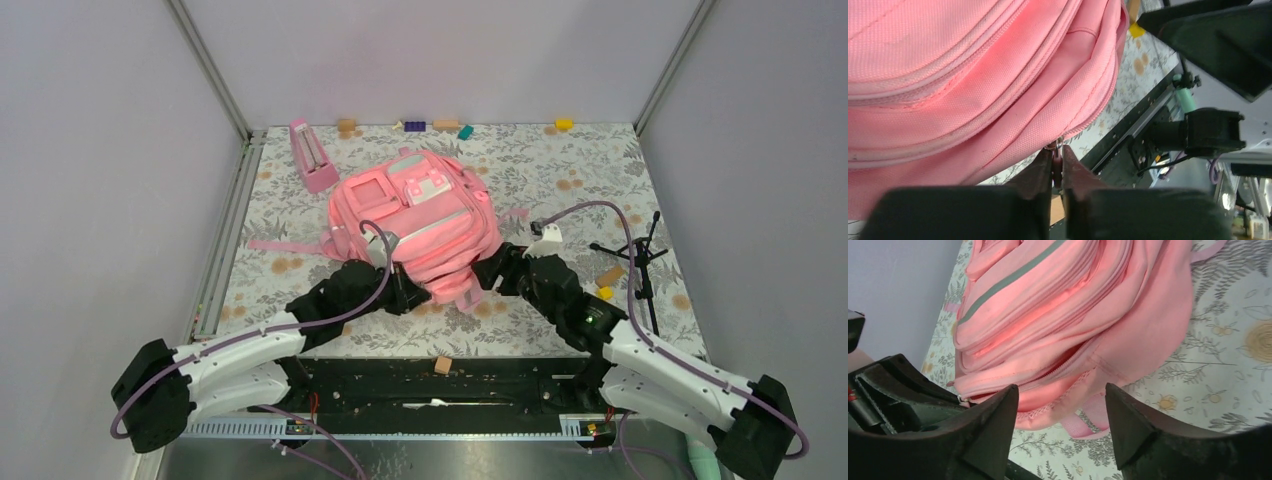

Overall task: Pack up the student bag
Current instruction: Zip the student bag at the center of the board.

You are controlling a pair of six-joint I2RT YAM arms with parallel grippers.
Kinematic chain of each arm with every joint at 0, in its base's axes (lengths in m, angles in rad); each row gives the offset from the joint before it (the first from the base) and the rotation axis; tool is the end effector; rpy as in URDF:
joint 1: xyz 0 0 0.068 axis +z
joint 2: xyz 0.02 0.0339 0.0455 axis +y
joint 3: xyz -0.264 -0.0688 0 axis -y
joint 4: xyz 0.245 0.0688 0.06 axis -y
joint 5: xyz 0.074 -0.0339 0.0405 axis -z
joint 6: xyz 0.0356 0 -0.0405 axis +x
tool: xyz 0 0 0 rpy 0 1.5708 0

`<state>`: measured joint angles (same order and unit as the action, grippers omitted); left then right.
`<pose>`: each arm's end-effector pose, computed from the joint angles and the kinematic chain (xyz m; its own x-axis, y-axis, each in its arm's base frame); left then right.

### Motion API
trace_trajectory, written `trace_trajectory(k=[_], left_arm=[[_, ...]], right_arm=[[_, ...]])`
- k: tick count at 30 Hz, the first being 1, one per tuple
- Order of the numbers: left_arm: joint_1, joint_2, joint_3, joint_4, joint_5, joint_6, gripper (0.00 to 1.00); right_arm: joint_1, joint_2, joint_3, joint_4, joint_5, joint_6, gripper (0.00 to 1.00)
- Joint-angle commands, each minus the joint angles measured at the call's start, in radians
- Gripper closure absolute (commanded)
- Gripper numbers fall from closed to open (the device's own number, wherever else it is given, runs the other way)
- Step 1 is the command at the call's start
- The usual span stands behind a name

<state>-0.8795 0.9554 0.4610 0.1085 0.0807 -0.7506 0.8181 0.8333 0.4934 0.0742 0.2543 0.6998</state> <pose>0.1337 -0.1661 0.2244 -0.7317 -0.1821 -0.6568 0.4327 0.6204 -0.6541 0.1420 0.1385 0.2553 -0.4854 0.3936 -0.7807 -0.2978 0.7651 0.5709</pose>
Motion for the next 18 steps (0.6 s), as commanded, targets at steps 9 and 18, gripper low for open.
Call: trace_trajectory(k=[9, 18], left_arm=[[-0.006, -0.059, 0.016, -0.053, 0.020, -0.001, 0.18], [0.114, -0.231, -0.058, -0.251, -0.074, -0.045, 0.04]], right_arm=[[0.012, -0.179, -0.080, -0.211, 0.047, -0.157, 0.23], [0.073, -0.182, -0.099, -0.085, -0.104, -0.248, 0.31]])
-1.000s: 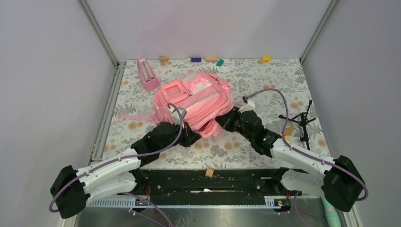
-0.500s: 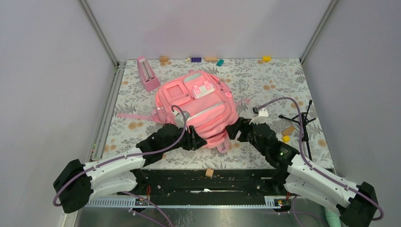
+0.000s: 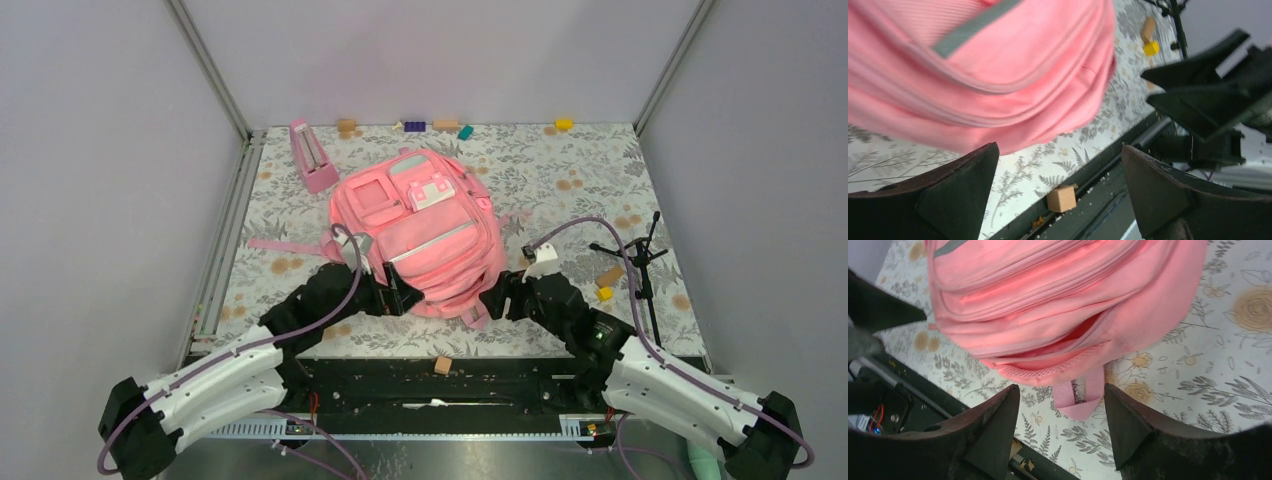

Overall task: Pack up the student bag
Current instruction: Zip the student bag at the center of the board.

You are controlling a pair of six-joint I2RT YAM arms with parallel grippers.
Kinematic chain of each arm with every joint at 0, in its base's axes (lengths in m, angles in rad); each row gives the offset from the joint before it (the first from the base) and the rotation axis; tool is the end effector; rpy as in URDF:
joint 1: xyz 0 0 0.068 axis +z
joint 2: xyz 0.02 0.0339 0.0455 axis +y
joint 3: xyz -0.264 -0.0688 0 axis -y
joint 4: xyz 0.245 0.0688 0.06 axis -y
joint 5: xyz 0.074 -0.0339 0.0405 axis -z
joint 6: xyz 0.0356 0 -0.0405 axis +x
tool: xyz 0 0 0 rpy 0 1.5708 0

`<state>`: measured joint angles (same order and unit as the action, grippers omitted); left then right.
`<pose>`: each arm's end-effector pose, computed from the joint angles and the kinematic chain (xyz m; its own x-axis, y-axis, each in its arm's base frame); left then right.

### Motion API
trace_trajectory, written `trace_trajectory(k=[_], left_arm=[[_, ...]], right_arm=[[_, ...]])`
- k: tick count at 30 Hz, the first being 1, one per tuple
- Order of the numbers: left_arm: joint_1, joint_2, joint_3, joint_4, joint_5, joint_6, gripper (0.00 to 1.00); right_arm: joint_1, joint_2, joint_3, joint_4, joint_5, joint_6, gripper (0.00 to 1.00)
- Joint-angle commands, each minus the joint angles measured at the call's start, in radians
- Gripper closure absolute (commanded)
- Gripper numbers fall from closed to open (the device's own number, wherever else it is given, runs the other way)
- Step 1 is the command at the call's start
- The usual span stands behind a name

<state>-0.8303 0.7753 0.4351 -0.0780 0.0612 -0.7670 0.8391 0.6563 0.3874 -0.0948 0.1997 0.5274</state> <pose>0.1215 -0.1362 0.2286 -0.7347 -0.2229 -0.6407 0.3675 0.6632 -0.6521 0.1153 0.1179 0.2286 -0.5101 0.1703 -0.8431 -0.4035 0.8183 0.4094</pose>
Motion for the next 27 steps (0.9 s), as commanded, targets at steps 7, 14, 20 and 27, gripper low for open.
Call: trace_trajectory(k=[7, 14, 20, 27], left_arm=[[0.196, -0.006, -0.123, 0.124, 0.005, -0.111, 0.01], [0.232, 0.116, -0.227, 0.370, 0.028, -0.197, 0.01], [0.232, 0.161, -0.229, 0.440, 0.050, -0.195, 0.29], [0.232, 0.159, -0.224, 0.450, 0.053, -0.194, 0.59]], right_arm=[[0.198, 0.138, 0.084, 0.128, 0.128, -0.027, 0.33], [0.408, 0.344, 0.141, 0.219, 0.366, 0.125, 0.35], [0.501, 0.506, 0.224, 0.253, 0.405, 0.200, 0.35], [0.502, 0.661, 0.313, 0.203, 0.401, 0.305, 0.37]])
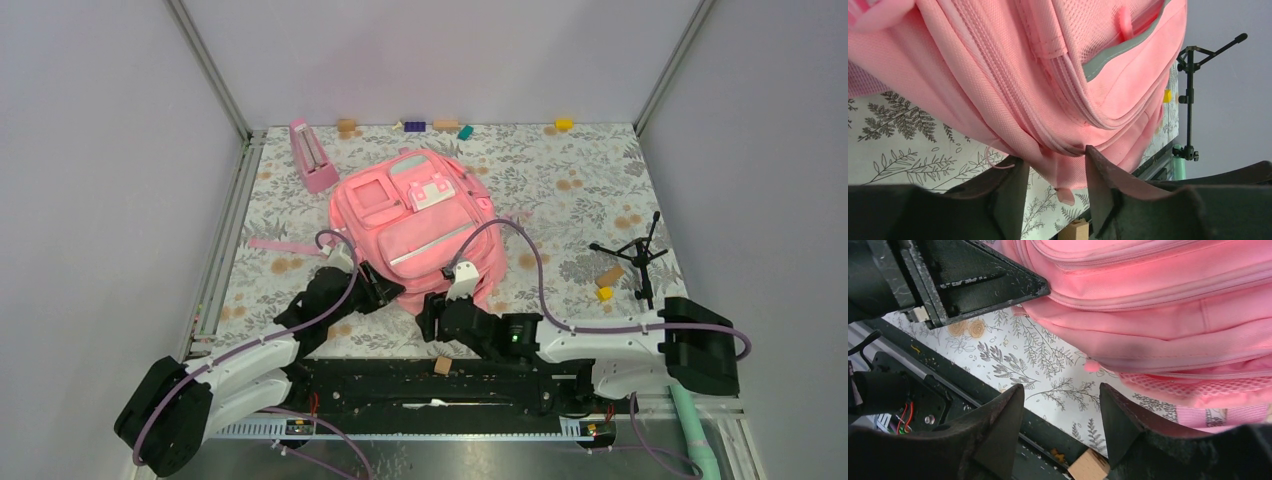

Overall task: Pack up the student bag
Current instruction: Zip the student bag at the center of the board.

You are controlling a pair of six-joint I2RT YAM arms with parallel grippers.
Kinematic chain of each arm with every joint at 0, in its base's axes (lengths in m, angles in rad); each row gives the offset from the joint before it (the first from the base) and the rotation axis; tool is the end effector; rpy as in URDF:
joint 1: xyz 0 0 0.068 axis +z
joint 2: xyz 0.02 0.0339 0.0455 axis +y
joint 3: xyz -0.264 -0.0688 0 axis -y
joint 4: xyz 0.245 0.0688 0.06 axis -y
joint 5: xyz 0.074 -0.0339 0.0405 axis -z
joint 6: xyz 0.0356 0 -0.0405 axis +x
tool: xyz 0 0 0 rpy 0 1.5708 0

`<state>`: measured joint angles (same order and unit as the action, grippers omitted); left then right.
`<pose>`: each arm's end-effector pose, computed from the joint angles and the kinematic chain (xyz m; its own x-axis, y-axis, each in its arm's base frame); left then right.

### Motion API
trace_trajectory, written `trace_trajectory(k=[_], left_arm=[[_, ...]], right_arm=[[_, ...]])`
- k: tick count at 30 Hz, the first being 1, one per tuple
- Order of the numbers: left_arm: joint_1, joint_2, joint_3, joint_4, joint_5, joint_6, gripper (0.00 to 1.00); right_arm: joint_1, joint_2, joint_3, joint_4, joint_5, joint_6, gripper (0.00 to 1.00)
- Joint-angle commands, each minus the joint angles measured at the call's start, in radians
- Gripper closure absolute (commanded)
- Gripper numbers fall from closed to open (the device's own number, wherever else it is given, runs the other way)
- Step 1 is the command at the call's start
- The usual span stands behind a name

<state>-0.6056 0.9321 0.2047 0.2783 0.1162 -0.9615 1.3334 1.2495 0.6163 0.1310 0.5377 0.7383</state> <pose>0.1489 -0.1081 0.1599 -0.7384 -0.4795 -0.4743 0.0800 0.6360 -0.7675 0.0792 0.2497 0.2170 -0.5745 0.0836 -0.8142 -0.4632 0.7870 0.4076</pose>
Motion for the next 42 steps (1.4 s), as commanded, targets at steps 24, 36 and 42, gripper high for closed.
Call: trace_trajectory(k=[24, 36, 42], left_arm=[[0.007, -0.061, -0.001, 0.073, 0.018, -0.011, 0.91], [0.007, -0.053, 0.018, 0.067, 0.019, -0.002, 0.90], [0.007, -0.064, 0.012, 0.054, 0.020, -0.003, 0.90]], right_arm=[[-0.005, 0.265, 0.239, -0.208, 0.250, 0.207, 0.49], [-0.004, 0.360, 0.309, -0.332, 0.302, 0.280, 0.51], [-0.013, 0.361, 0.287, -0.333, 0.332, 0.304, 0.53]])
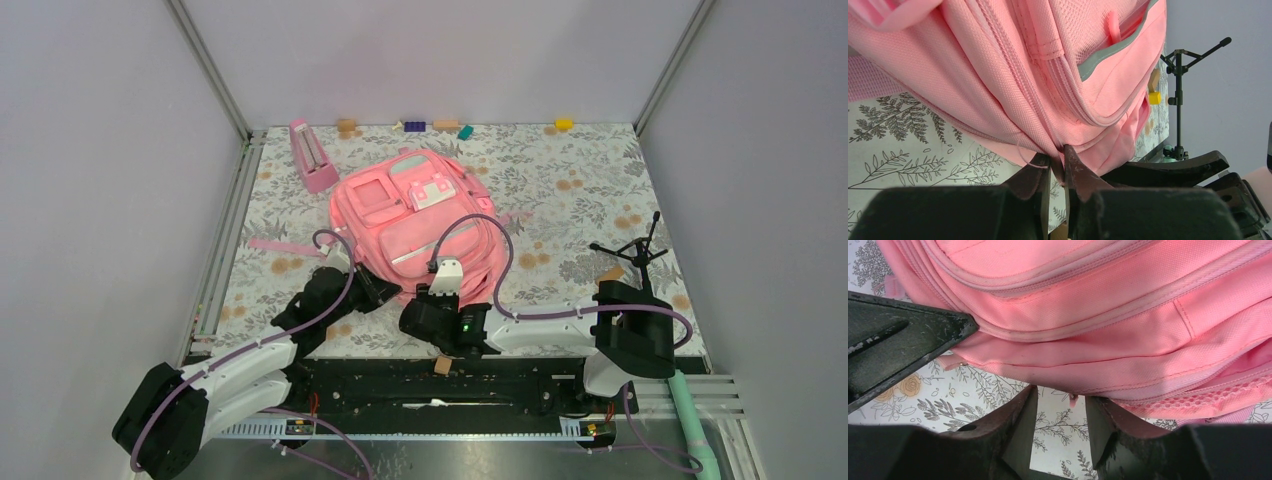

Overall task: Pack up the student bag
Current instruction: Zip the student bag at the center of the board.

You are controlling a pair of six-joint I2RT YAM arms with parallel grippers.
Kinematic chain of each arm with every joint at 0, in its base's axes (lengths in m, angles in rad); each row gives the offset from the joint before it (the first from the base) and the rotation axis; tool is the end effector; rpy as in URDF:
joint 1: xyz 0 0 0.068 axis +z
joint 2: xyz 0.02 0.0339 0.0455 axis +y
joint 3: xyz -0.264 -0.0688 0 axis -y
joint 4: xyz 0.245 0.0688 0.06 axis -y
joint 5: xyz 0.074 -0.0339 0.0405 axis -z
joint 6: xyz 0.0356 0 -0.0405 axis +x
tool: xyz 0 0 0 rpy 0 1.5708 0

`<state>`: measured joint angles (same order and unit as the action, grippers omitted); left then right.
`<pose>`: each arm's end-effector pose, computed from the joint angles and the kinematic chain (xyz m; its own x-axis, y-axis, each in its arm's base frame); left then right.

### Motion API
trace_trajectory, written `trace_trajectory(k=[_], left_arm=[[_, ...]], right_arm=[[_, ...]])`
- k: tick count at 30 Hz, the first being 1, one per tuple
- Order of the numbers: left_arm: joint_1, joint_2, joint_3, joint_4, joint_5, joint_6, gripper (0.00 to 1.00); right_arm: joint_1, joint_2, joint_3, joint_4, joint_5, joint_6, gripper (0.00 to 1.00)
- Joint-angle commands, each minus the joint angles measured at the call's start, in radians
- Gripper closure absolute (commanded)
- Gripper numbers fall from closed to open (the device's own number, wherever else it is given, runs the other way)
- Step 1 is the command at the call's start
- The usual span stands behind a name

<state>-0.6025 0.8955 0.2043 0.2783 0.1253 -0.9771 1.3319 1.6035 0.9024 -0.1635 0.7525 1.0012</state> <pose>0.1475 -0.1069 0.1657 -0.7292 -0.4966 -0.4708 0.0933 0.6095 -0.7873 0.0992 0.3046 0.1891 -0.6060 0.1097 -0.7879 -0.1743 0.9481 0.2661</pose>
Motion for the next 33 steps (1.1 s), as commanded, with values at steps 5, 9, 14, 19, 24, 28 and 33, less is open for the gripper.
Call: trace_trajectory(k=[5, 9, 14, 19, 24, 28, 33], left_arm=[[0.004, -0.038, 0.013, 0.043, 0.008, 0.013, 0.90], [0.004, -0.034, 0.015, 0.039, 0.008, 0.015, 0.90], [0.004, -0.033, 0.025, 0.023, 0.005, 0.028, 0.90], [0.013, -0.018, 0.069, -0.028, 0.013, 0.090, 0.89], [0.021, 0.006, 0.138, -0.120, 0.004, 0.175, 0.90], [0.023, 0.028, 0.201, -0.226, -0.029, 0.263, 0.93], [0.024, 0.038, 0.234, -0.277, -0.056, 0.325, 0.96]], right_arm=[[-0.019, 0.010, -0.007, -0.039, 0.131, 0.031, 0.68], [-0.027, 0.018, -0.005, -0.039, 0.130, 0.024, 0.83], [-0.029, 0.007, -0.009, -0.039, 0.122, 0.008, 1.00], [-0.029, -0.089, -0.092, 0.128, 0.081, -0.248, 1.00], [-0.073, -0.180, -0.189, 0.287, -0.157, -0.390, 1.00], [-0.096, -0.210, -0.160, 0.185, -0.260, -0.415, 1.00], [-0.180, -0.271, -0.176, 0.126, -0.472, -0.412, 1.00]])
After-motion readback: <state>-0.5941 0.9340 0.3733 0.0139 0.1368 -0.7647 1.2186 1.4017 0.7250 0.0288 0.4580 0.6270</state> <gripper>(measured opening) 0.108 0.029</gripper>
